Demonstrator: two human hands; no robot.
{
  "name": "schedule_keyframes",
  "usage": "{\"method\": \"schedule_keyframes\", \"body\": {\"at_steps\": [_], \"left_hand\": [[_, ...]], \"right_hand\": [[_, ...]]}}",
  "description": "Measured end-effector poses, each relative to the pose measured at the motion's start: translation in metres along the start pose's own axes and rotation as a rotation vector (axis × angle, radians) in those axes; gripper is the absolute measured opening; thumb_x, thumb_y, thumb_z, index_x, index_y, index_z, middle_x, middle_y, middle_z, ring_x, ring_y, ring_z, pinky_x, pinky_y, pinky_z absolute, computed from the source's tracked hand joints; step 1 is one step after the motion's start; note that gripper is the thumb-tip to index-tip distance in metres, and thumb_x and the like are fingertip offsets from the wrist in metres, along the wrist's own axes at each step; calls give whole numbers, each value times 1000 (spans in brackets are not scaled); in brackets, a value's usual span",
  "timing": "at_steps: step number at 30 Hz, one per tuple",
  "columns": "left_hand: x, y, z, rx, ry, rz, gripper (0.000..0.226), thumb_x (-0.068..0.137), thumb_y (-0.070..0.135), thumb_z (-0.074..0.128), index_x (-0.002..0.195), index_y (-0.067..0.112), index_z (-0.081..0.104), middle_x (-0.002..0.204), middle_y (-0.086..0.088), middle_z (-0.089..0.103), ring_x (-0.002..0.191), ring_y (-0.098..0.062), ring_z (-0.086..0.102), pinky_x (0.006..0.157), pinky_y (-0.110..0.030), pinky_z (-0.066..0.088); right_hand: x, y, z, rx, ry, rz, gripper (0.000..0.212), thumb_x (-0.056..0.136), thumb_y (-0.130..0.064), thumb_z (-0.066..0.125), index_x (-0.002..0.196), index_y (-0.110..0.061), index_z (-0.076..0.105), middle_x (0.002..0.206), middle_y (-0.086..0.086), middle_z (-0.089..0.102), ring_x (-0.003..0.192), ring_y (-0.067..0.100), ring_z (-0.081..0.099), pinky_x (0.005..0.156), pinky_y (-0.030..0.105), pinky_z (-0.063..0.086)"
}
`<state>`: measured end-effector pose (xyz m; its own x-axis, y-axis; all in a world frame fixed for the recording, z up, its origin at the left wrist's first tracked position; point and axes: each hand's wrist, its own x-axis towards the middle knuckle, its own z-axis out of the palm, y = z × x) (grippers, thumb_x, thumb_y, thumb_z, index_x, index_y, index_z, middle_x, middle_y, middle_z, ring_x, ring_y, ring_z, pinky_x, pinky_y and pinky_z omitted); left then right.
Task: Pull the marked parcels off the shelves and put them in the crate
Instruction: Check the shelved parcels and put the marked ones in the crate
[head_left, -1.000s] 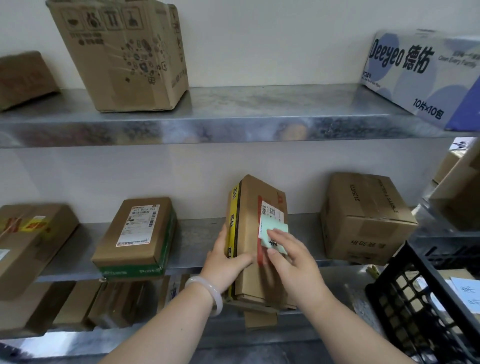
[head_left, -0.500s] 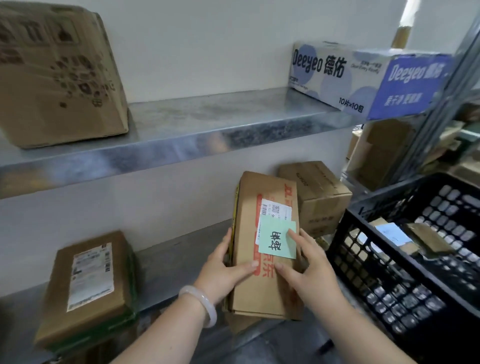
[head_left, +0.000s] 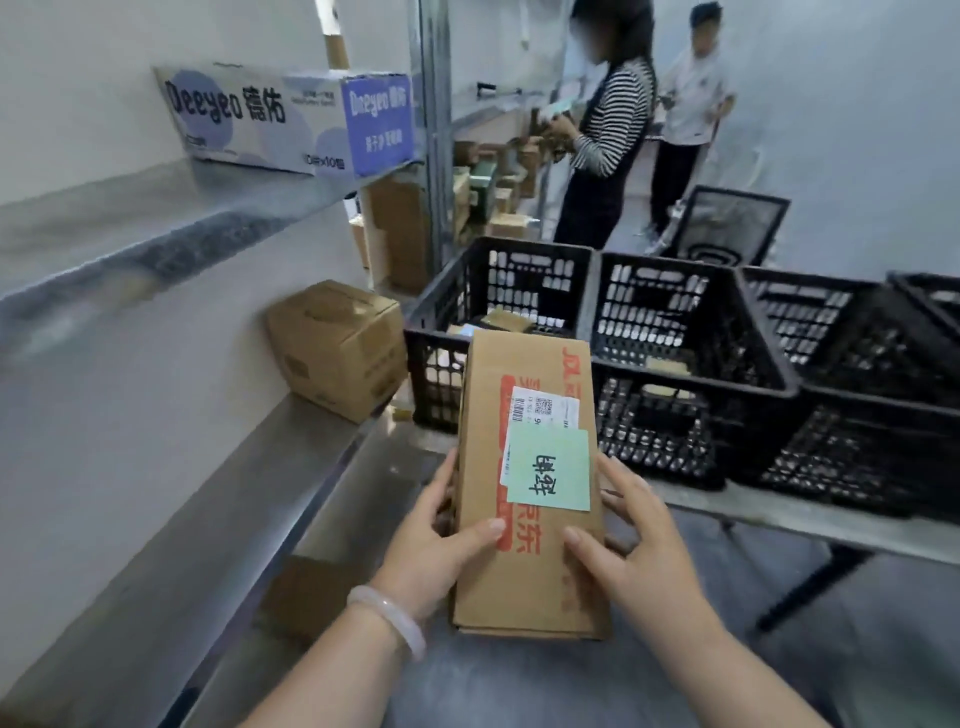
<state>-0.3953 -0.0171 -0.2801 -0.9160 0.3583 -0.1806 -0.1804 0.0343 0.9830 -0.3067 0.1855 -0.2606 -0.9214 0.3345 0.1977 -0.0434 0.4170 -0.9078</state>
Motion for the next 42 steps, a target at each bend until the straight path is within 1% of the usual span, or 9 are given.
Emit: {"method": "schedule_keyframes", "body": {"at_steps": [4, 8, 14, 20, 25, 31, 33, 38, 42], "left_hand": [[-10, 14, 67, 16, -220, 28, 84, 74, 25, 85, 132, 62, 38, 110, 24, 69, 106, -5, 65, 86, -30, 57], [-37, 27, 139, 13, -403, 80, 78, 77, 16, 81, 128, 58, 39, 124, 12, 63, 107, -6, 66, 85, -31, 57], [-110, 18, 240, -9, -675, 70, 81, 75, 19, 83, 132, 58, 41, 114, 19, 67, 99, -4, 68, 70, -21, 57], [-223, -3, 335, 9, -910, 26, 82, 73, 25, 84, 129, 61, 38, 102, 27, 71, 98, -2, 68, 71, -23, 57], [-314, 4, 401, 33, -1154, 15, 94, 60, 34, 86, 137, 55, 36, 115, 14, 70, 99, -7, 70, 70, -22, 58], [-397, 18, 469, 108, -1509, -50, 87, 71, 27, 83, 144, 44, 39, 121, 1, 70, 103, -23, 70, 77, -34, 59], [-415, 21, 489, 173, -1601, -33, 84, 72, 29, 81, 143, 47, 40, 119, 0, 71, 104, -24, 70, 84, -40, 58], [-456, 23, 538, 293, -1799, -17, 84, 74, 28, 84, 142, 51, 39, 118, 3, 71, 104, -21, 70, 82, -38, 57], [-483, 21, 568, 209, -1808, -78, 81, 65, 37, 87, 133, 51, 46, 117, 5, 71, 104, -18, 70, 78, -32, 59]], "right_hand": [[-56, 2, -70, -51, 248, 114, 71, 81, -31, 77, 135, -57, 39, 142, -20, 39, 122, -4, 48, 83, 19, 49], [-116, 1, -121, -47, 443, 141, 68, 82, -30, 76, 134, -57, 41, 137, -24, 43, 117, -12, 47, 76, 4, 45], [-227, -3, -193, -58, 655, 233, 68, 84, -29, 75, 128, -65, 39, 135, -23, 46, 121, -8, 47, 99, 40, 50], [-366, -25, -258, -140, 859, 352, 64, 87, -34, 69, 131, -65, 33, 117, -56, 37, 114, -23, 40, 94, 35, 51], [-476, -47, -300, -110, 1069, 413, 67, 85, -36, 71, 134, -63, 34, 129, -38, 43, 118, -12, 46, 84, 21, 50], [-574, -77, -349, 309, 1202, 473, 110, 52, -61, 85, 143, -57, 23, 141, -15, 47, 126, 13, 48, 101, 49, 43], [-600, -78, -353, 416, 1248, 481, 104, 53, -67, 83, 140, -60, 27, 138, -12, 53, 132, 20, 45, 108, 60, 33], [-656, -81, -356, 399, 1446, 451, 94, 63, -58, 81, 142, -53, 29, 111, -20, 70, 116, 10, 54, 92, 46, 44], [-680, -87, -367, 435, 1589, 386, 103, 54, -57, 83, 143, -46, 32, 116, -5, 71, 117, 27, 59, 105, 61, 36]]}}
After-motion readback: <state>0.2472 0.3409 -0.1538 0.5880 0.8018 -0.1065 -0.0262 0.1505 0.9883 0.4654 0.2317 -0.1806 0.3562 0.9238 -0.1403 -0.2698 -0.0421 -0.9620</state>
